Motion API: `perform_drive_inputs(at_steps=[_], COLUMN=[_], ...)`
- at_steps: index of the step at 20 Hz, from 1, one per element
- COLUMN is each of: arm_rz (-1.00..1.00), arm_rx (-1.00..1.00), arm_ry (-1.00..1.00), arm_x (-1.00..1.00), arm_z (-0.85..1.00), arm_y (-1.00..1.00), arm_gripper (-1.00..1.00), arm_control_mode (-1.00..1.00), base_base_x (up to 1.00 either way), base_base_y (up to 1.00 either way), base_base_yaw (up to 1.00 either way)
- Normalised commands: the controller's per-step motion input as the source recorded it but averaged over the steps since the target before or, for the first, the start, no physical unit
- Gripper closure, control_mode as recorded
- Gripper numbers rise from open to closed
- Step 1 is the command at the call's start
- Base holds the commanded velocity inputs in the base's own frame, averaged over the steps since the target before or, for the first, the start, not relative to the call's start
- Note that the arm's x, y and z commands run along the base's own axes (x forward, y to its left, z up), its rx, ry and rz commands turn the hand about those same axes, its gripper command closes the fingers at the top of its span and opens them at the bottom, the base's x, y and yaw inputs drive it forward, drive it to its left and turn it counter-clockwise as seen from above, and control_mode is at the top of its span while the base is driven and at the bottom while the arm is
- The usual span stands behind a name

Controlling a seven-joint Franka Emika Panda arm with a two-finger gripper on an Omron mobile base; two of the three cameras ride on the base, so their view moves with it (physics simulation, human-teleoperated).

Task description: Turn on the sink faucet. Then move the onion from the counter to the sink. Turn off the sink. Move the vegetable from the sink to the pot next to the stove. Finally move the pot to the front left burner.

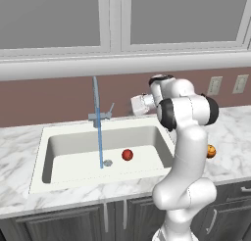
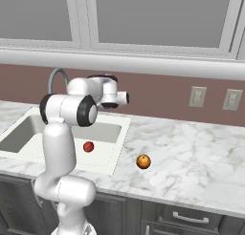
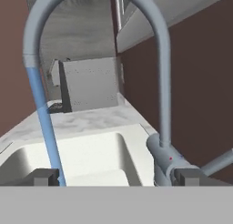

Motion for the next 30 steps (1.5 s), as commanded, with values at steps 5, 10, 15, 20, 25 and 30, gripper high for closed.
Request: perform_drive_inputs(at_steps=[5, 10, 15, 20, 25, 30], arm_rz=[0.00, -0.02, -0.06, -0.06, -0.05, -0.03], arm_rx=[0.00, 0.00, 0.00, 0.00, 0.00, 0.00], arm_ry=[-0.09, -0.06, -0.03, -0.01, 0.00, 0.00], arm_x=[0.01, 0.00, 0.02, 0.09, 0.09, 0.12], arm_z=[-0.13, -0.11, -0.06, -0.05, -0.05, -0.09], arm_y=[0.00, 0.01, 0.06, 0.04, 0.02, 0.02], arm_gripper=[-1.00, -1.00, -1.00, -1.00, -1.00, -1.00], arm_control_mode=[-1.00, -1.00, -1.00, -1.00, -1.00, -1.00], base_base_x=[0.00, 0.00, 0.00, 0.00, 0.00, 0.00], base_base_y=[0.00, 0.00, 0.00, 0.00, 0.00, 0.00], base_base_yaw=[0.00, 0.00, 0.00, 0.00, 0.00, 0.00])
